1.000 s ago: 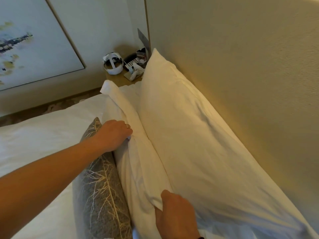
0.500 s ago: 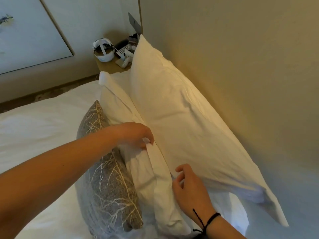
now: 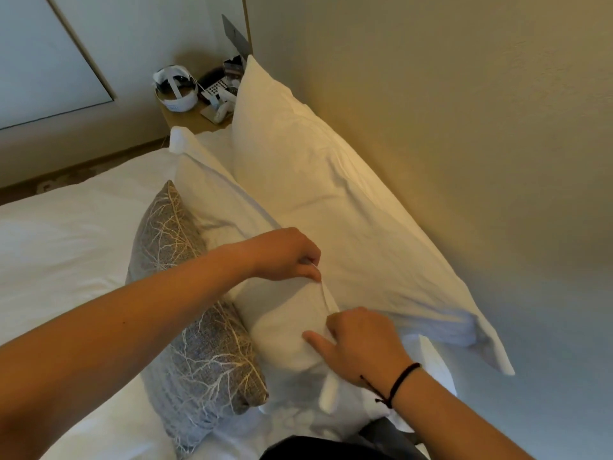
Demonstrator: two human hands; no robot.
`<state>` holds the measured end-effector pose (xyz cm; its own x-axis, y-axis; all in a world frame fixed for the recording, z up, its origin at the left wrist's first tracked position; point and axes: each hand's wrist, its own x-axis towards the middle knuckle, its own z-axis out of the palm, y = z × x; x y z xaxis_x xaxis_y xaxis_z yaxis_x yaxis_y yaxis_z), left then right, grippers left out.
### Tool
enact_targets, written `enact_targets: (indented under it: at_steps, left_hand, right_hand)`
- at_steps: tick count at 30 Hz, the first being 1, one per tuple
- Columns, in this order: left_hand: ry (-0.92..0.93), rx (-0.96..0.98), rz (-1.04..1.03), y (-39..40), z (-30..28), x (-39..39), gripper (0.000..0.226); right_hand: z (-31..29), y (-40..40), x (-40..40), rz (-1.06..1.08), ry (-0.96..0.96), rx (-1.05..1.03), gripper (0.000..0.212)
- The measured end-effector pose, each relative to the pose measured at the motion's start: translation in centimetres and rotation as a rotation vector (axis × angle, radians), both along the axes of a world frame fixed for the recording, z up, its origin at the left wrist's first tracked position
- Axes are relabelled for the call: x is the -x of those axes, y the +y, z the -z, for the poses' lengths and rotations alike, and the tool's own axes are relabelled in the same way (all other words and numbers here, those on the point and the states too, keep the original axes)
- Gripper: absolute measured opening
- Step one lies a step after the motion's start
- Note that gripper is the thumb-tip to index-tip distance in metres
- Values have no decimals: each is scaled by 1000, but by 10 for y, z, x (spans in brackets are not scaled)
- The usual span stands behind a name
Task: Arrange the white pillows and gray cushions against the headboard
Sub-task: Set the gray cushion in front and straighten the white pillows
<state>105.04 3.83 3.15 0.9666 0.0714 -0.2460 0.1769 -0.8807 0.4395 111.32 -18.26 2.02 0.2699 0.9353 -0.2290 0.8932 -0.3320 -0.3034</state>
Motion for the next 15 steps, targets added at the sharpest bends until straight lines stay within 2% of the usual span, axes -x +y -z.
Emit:
enact_targets:
  at_steps: [4,7,11,15]
  left_hand:
    - [-13,-8,-49,-1,3,-3,29]
    - [-13,-40,-48,-4,10,-7,30]
    - [14,-111,11,-4,23,-10,25]
    - [181,-323,32,16,38,1,29]
  right_hand:
    - [-4,-26,-36,241,275,105,31]
    - [1,-46,-40,359,448,76,24]
    - [22,-67,-31,428,500,92,19]
    - [43,-75,-24,510,533,180,14]
